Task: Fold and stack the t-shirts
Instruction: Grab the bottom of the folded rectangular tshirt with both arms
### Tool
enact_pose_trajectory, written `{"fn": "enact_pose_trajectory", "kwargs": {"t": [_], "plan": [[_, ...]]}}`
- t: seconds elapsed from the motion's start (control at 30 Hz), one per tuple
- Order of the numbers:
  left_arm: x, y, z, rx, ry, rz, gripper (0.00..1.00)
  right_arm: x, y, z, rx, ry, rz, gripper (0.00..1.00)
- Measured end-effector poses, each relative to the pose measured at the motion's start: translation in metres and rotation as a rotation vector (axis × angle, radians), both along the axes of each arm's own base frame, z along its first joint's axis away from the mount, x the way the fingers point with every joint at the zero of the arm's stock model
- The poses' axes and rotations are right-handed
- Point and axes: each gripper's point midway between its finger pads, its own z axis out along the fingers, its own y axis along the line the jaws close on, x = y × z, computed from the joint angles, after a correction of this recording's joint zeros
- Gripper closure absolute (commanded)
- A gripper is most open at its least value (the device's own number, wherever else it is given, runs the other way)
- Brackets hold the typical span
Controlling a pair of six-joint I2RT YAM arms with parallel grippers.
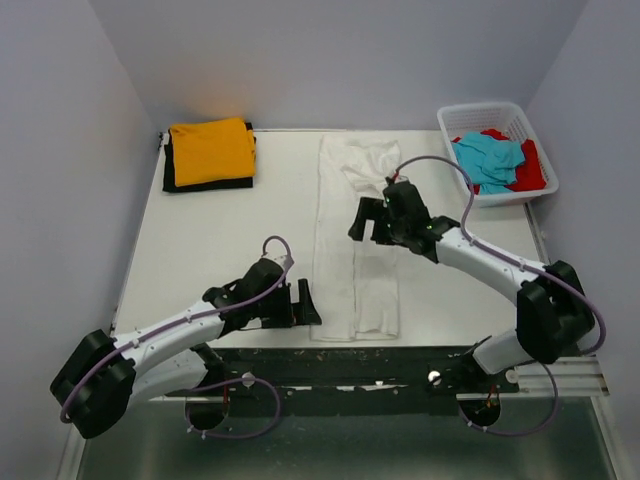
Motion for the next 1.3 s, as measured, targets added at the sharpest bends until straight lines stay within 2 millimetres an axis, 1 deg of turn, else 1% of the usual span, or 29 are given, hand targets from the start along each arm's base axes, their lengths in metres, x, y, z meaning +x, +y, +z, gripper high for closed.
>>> {"fn": "enact_pose_trajectory", "kwargs": {"t": [0.07,0.1,0.13,0.17,0.2,0.23,0.27,0.33,0.43,0.5,0.57,0.63,0.7,0.77,0.8,0.83,0.87,0.93,0.97,1.03,1.13,1.2,1.3], "plan": [[-0.008,-0.003,0.000,-0.008,0.001,-0.014,0.13,-0.039,-0.008,-0.022,-0.008,0.067,0.003,0.00],[-0.011,-0.004,-0.001,-0.010,0.001,-0.019,0.15,-0.057,-0.016,-0.035,-0.017,0.108,-0.002,0.00],[-0.014,-0.005,-0.002,-0.011,0.004,-0.025,0.19,-0.074,-0.025,-0.047,-0.027,0.148,-0.012,0.00],[-0.016,-0.006,-0.002,-0.012,0.005,-0.028,0.25,-0.090,-0.034,-0.056,-0.034,0.185,-0.021,0.00],[-0.019,-0.008,-0.002,-0.015,0.007,-0.031,0.33,-0.105,-0.042,-0.063,-0.037,0.218,-0.027,0.01],[-0.023,-0.009,-0.004,-0.014,0.012,-0.038,0.39,-0.122,-0.048,-0.069,-0.032,0.253,-0.026,0.01],[-0.026,-0.010,-0.005,-0.011,0.017,-0.043,0.44,-0.132,-0.051,-0.071,-0.026,0.273,-0.021,0.02],[-0.032,-0.009,-0.010,-0.002,0.032,-0.052,0.49,-0.151,-0.054,-0.073,-0.010,0.316,-0.006,0.05],[-0.036,-0.009,-0.014,0.009,0.050,-0.047,0.53,-0.175,-0.052,-0.079,0.016,0.379,0.032,0.11],[-0.037,-0.010,-0.016,0.015,0.062,-0.040,0.53,-0.194,-0.052,-0.088,0.031,0.440,0.053,0.16],[-0.038,-0.012,-0.017,0.016,0.071,-0.044,0.58,-0.210,-0.051,-0.095,0.038,0.494,0.072,0.21],[-0.041,-0.015,-0.017,0.013,0.076,-0.051,0.61,-0.224,-0.052,-0.102,0.037,0.542,0.088,0.25],[-0.042,-0.017,-0.019,0.017,0.088,-0.050,0.65,-0.235,-0.052,-0.107,0.038,0.584,0.099,0.31],[-0.042,-0.018,-0.020,0.019,0.094,-0.049,0.77,-0.240,-0.051,-0.108,0.042,0.603,0.110,0.40],[-0.041,-0.020,-0.020,0.021,0.098,-0.048,0.83,-0.242,-0.051,-0.109,0.041,0.610,0.110,0.46],[-0.042,-0.020,-0.022,0.028,0.106,-0.049,0.91,-0.244,-0.051,-0.110,0.037,0.620,0.110,0.55],[-0.042,-0.021,-0.024,0.033,0.109,-0.051,1.00,-0.246,-0.053,-0.111,0.032,0.628,0.108,0.62],[-0.044,-0.022,-0.028,0.044,0.126,-0.052,1.00,-0.249,-0.056,-0.114,0.021,0.638,0.100,0.73],[-0.044,-0.023,-0.028,0.046,0.128,-0.054,1.00,-0.250,-0.059,-0.117,0.010,0.642,0.091,0.82],[-0.042,-0.025,-0.028,0.054,0.128,-0.058,1.00,-0.253,-0.063,-0.120,-0.004,0.651,0.080,0.94],[-0.042,-0.025,-0.028,0.069,0.126,-0.067,1.00,-0.257,-0.064,-0.122,0.002,0.667,0.079,0.97],[-0.045,-0.022,-0.027,0.079,0.122,-0.078,1.00,-0.261,-0.063,-0.122,0.013,0.672,0.087,0.98],[-0.055,-0.014,-0.025,0.075,0.106,-0.099,1.00,-0.273,-0.069,-0.122,0.027,0.681,0.098,0.99]]}}
